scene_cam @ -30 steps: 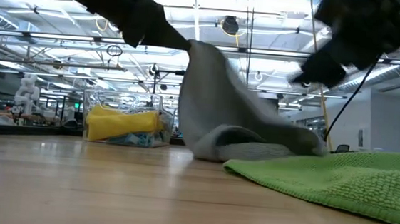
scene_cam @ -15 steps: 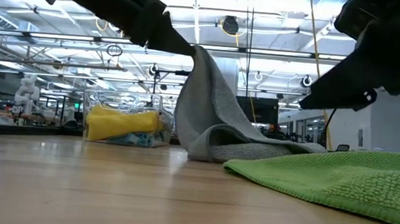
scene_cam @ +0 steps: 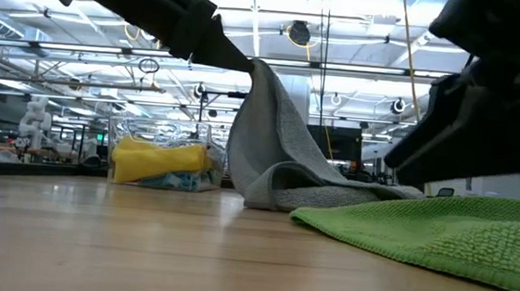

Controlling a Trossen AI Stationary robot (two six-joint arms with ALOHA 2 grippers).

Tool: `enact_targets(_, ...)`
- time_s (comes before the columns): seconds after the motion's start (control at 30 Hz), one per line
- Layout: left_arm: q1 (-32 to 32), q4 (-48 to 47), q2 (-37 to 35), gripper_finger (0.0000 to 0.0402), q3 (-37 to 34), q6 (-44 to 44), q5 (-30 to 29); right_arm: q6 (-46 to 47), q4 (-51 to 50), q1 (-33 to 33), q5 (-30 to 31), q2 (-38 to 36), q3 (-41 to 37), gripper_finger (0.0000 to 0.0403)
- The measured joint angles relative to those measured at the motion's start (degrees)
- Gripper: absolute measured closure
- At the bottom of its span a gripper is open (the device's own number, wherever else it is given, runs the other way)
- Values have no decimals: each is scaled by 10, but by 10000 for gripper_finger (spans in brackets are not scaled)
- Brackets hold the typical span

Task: Fold microfiber towels
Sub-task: Fold the gray towel on the table

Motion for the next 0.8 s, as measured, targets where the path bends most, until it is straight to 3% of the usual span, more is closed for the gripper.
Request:
enact_targets(0.3,1,0,0,394,0,1,-2,81,-35,-9,32,1,-9,188)
enact_targets(0.8,3,0,0,395,0,1,11,62,83,-15,31,27,-51,188)
